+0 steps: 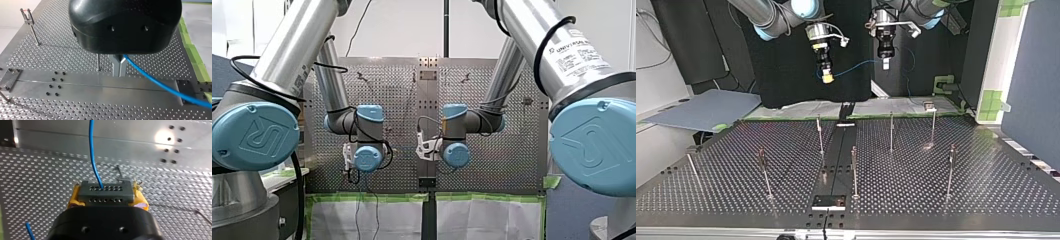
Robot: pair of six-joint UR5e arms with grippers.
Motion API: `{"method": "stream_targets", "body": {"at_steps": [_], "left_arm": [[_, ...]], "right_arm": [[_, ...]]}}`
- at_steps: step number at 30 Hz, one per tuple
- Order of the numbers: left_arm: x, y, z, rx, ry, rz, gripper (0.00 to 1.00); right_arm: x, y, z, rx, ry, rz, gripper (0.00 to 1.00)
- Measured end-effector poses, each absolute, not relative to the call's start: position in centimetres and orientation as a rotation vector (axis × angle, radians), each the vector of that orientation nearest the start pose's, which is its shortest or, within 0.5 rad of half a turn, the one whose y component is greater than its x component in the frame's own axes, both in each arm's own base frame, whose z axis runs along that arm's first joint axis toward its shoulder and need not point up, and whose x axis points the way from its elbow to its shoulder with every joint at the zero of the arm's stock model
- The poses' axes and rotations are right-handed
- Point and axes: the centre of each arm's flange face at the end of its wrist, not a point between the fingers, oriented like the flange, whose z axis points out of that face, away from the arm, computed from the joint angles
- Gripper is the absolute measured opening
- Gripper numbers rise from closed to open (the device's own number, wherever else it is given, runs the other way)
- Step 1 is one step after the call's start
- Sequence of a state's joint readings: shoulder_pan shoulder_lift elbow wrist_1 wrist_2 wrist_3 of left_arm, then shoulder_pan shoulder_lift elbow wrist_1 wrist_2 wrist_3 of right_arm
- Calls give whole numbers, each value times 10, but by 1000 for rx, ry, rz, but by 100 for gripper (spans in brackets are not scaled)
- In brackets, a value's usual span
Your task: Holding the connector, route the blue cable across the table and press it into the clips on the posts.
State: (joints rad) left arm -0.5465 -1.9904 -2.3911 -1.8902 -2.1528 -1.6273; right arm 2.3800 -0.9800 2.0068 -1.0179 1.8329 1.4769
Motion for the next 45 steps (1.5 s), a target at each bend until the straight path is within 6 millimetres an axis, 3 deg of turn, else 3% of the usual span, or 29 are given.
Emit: {"method": "stream_targets", "body": {"at_steps": [4, 9, 18, 26, 45], "left_arm": [[288, -267, 81, -77, 1559, -22, 0], [288, -267, 81, -77, 1559, -22, 0], [288, -267, 80, -77, 1561, -20, 0], [275, -257, 65, -47, 1633, 19, 0], [273, -255, 64, -48, 1639, 27, 0]], "right_arm": [[460, -288, 61, 1673, -823, 1491, 0], [458, -286, 52, 1692, -827, 1476, 0], [458, -286, 51, 1694, -827, 1474, 0], [458, -286, 51, 1694, -827, 1474, 0], [458, -286, 51, 1694, -827, 1474, 0]]}}
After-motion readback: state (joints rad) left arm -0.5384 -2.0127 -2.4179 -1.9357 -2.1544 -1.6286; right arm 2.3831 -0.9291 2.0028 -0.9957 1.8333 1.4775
